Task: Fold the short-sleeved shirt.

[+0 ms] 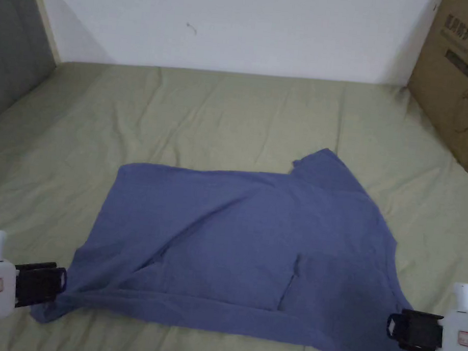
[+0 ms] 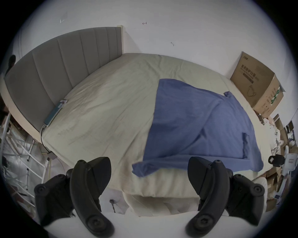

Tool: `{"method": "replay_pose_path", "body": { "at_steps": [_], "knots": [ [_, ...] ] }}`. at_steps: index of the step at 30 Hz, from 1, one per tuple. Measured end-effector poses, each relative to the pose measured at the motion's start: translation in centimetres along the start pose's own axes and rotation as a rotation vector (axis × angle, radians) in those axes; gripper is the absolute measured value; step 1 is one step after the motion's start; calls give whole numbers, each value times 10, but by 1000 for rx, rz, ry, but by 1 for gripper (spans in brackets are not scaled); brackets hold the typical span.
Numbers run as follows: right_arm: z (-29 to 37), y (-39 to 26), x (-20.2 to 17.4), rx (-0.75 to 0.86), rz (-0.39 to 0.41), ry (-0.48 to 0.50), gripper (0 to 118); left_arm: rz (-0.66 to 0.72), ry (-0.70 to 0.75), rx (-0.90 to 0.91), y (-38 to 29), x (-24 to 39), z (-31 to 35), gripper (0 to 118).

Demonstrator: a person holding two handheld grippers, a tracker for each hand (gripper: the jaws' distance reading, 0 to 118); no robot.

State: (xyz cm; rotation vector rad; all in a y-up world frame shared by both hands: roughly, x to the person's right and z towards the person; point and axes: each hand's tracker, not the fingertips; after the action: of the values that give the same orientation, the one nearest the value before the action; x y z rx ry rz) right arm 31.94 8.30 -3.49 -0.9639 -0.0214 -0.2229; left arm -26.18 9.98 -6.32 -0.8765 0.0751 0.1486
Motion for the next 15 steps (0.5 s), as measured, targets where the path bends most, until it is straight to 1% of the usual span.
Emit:
{"method": "replay_pose_path", "body": {
  "at_steps": [1,2,3,4,5,7,8,10,11,15],
  "knots": [
    [8,-5,-4,31,18,11,79,9,-15,1,-6,0,5,94],
    [17,-11,-9,84,37,40,69,25,-34,25,-15,2,11,77],
    [25,-17,-14,137,58,68,51,28,-34,42,-24,4,14,50],
    [30,-23,-19,147,74,57,14,25,-29,33,-31,6,15,10],
    [31,-28,-24,146,68,42,5,20,-16,17,-37,8,13,2],
    [26,-37,-28,127,74,65,4,17,-2,36,-53,11,15,0],
    [20,-41,-29,96,69,76,4,24,3,26,-56,11,13,0],
    [7,-47,-30,53,43,68,3,54,-3,-7,-59,0,0,0],
    [1,-47,-29,21,39,87,3,63,-7,-20,-58,-2,-4,0],
    [-5,-43,-27,23,28,68,3,49,45,-11,-52,-5,-9,0]
  ]
}}
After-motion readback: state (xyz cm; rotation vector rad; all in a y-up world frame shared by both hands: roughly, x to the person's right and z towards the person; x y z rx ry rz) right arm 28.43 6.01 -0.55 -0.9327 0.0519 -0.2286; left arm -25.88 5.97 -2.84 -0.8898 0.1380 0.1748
